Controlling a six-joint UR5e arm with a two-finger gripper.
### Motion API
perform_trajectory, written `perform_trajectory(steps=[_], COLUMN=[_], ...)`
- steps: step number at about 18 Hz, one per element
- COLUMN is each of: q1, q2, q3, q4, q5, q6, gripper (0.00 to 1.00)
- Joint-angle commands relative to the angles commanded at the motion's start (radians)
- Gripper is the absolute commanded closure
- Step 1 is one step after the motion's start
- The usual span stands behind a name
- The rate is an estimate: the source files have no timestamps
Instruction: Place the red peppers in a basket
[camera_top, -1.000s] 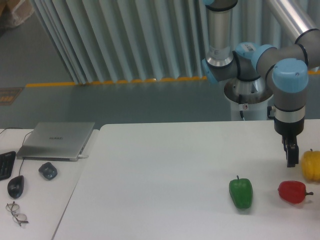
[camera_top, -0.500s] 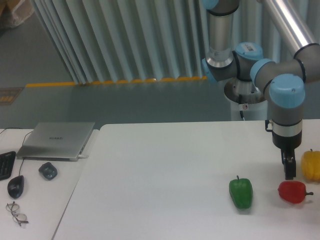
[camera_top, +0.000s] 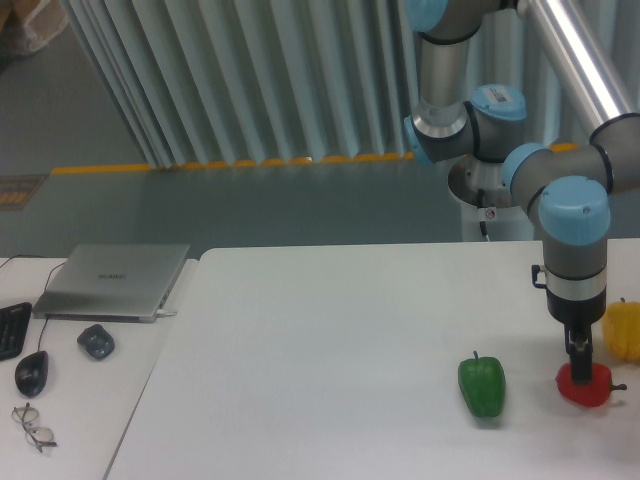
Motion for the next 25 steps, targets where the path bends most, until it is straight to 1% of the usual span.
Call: perform_trajectory(steps=[1,12,13,14,15,16,17,18,19,20,23,25], q1=[0.000,-0.002,-0.011,-0.014,-0.014,-0.015,-0.015,-0.015,-0.015,-0.015,-0.015,-0.014], q2=[-0.005,-0.043,-0.046,-0.051,-0.052,-0.054,-0.054,-0.054,-0.054,-0.052,-0.043,-0.017], q3=[0.000,-0.009,-0.009,-0.009,-0.009,-0.009,-0.009,-0.009,-0.011,-0.011,-0.011,-0.011], q4=[0.005,0.020,0.025,0.028,0.031,0.031,0.029,0.031,0.029,0.028,0.026,0.026], q5=[0.015,0.025,0.025,0.025,0.026,0.026,0.026,0.025,0.026,0.026,0.026,0.026], q6=[0.002,-0.006,-0.009,-0.012,-0.012,-0.012,-0.012,-0.012,-0.014,-0.014,-0.021,-0.025], gripper=[0.00,0.00,0.00,0.03,0.11,0.16,0.23,0.26,0.32,0.42,0.48,0.49])
